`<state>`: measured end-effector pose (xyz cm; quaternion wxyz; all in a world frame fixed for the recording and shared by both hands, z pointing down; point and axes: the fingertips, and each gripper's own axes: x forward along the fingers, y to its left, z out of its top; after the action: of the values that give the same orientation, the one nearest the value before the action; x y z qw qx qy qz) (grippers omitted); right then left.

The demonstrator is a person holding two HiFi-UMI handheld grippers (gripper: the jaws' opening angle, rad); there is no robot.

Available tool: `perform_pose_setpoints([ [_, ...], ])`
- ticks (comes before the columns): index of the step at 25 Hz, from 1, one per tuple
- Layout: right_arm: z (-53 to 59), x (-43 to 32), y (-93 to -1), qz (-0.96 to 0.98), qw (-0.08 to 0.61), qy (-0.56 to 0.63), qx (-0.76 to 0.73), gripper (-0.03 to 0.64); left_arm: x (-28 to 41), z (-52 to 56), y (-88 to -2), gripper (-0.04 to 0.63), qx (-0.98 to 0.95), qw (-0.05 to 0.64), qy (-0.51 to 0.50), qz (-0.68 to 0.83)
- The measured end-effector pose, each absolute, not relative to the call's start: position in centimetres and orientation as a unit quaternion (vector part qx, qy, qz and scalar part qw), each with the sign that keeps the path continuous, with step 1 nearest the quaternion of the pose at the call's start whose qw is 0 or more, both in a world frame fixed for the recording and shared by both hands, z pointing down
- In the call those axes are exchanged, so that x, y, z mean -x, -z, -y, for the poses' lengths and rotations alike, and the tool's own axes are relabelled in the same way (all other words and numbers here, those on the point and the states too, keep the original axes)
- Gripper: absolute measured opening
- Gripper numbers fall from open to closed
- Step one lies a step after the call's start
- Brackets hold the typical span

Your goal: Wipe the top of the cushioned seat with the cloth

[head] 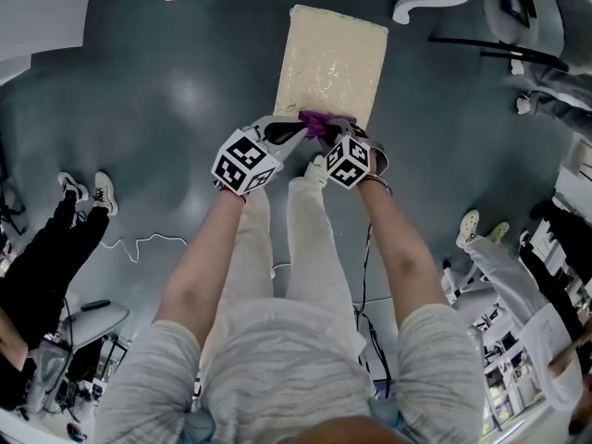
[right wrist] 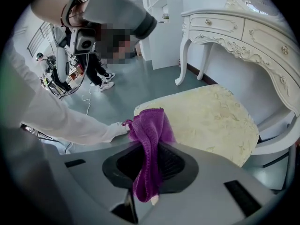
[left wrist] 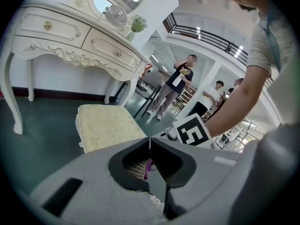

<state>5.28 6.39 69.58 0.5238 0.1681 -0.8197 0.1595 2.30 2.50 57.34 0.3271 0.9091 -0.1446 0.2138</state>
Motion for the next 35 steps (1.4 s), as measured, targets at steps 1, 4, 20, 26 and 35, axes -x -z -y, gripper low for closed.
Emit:
perform_pose_setpoints([
  [1,-6.7,-5.2,-69.5,0.821,0.521,-0.164,-0.164,0.071,-2.3,-2.5,-57.3,0.015,-0.909,0.327,-0.213,0.145],
  [4,-7.5,-4.7,-69.1,0.827,0.509,-0.180,-0.156,0.071,-2.1,-2.4,-57.2,0.015,-0.909,0.329,-0.212,0.147],
  [20,1.7,-4.6,-64.2,0.853,0.446,-0.164,-0.215,0.071,-1.4,-1.5,-57.3,0.015,-0.908,0.331,-0.206,0.155],
  [26,7.1,-5.7,-63.9,0.843,0.457,-0.138,-0.247,0.071,-1.0,-1.3,-57.6,0.015,-0.906,0.334,-0.209,0.156],
  [35,13.6,-6.4,-64.8,0.823,0.485,-0.113,-0.273,0.071,-0.2,-1.0,-58.3,0.015,-0.902,0.340,-0.211,0.161],
])
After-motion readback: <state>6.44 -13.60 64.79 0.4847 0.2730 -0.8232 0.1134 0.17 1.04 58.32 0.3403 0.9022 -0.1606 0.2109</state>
